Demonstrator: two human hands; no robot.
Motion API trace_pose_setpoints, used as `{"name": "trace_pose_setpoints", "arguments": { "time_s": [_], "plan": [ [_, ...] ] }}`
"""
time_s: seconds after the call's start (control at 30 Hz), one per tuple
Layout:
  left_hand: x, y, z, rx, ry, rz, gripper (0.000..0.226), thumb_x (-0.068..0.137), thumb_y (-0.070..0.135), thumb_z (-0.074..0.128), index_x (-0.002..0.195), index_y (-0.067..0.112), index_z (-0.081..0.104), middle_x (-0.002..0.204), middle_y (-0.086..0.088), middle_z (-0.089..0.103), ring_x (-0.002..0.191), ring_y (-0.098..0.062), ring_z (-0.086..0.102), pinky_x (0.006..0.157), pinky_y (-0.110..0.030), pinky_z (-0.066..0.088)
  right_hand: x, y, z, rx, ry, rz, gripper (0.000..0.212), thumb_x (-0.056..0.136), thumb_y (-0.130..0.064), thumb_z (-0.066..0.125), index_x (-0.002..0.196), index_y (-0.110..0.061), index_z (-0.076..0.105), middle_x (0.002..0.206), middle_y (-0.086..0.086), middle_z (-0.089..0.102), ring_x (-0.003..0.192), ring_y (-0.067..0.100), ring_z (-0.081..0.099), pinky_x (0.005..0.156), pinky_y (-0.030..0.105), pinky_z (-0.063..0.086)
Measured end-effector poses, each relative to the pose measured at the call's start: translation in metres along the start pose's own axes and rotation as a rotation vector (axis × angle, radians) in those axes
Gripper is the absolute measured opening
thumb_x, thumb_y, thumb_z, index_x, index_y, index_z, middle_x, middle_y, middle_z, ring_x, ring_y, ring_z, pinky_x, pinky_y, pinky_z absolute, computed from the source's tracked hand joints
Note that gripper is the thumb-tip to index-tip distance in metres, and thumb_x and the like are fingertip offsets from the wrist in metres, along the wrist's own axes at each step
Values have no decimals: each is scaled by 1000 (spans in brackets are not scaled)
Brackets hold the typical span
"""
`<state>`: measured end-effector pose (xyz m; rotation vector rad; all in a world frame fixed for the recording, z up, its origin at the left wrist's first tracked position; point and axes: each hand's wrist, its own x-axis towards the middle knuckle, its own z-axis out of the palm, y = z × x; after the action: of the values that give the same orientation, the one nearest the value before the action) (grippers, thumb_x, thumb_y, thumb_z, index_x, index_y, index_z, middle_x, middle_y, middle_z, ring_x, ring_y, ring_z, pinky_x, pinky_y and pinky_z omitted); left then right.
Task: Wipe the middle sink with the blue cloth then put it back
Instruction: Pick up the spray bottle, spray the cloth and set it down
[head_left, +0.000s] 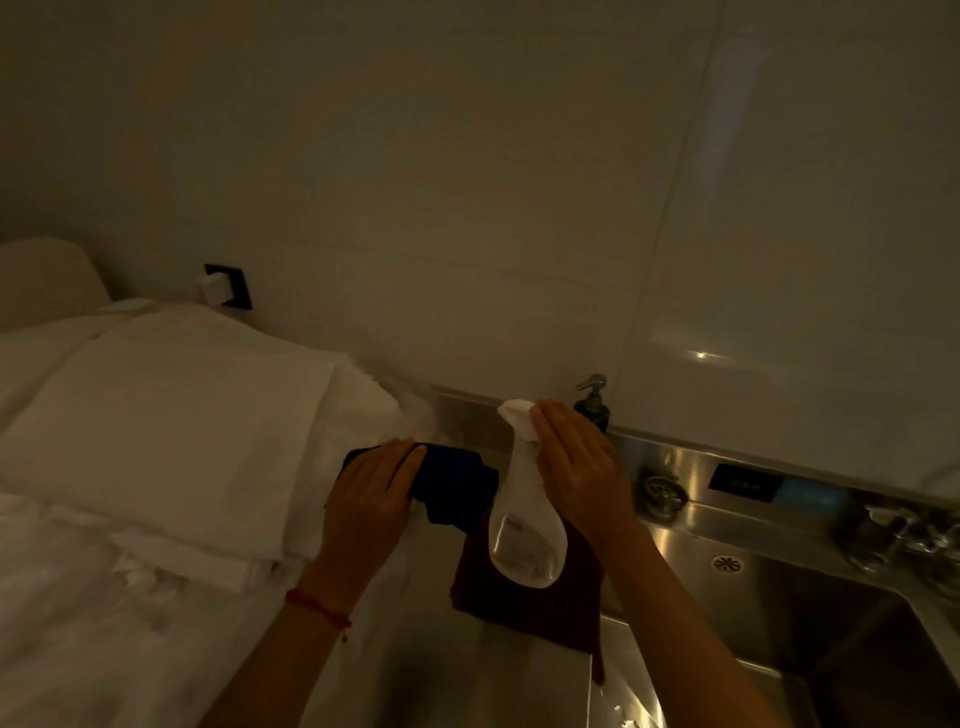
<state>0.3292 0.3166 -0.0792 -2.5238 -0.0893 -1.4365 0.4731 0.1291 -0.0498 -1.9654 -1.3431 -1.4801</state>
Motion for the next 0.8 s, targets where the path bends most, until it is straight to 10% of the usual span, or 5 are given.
{"name": "trace_pose_setpoints", "arguments": {
  "time_s": [0.37, 0.8],
  "plan": [
    [15, -3, 35, 17, -15, -7, 66, 105, 16, 16, 90, -6, 76, 92, -21, 74, 81, -34, 74, 69, -44, 59, 16, 25, 42, 48, -50, 22, 33, 75, 2, 69, 107, 8, 64, 108, 23, 66, 99, 33, 64, 86, 40, 52],
    [22, -11, 79, 2, -28, -19, 64, 106, 17, 19, 89, -7, 76, 92, -22, 74, 80, -34, 74, 69, -44, 59, 18, 50, 107, 46, -15, 29, 28, 85, -5, 55, 111, 6, 62, 112, 22, 65, 103, 32, 63, 92, 39, 47]
  ]
}}
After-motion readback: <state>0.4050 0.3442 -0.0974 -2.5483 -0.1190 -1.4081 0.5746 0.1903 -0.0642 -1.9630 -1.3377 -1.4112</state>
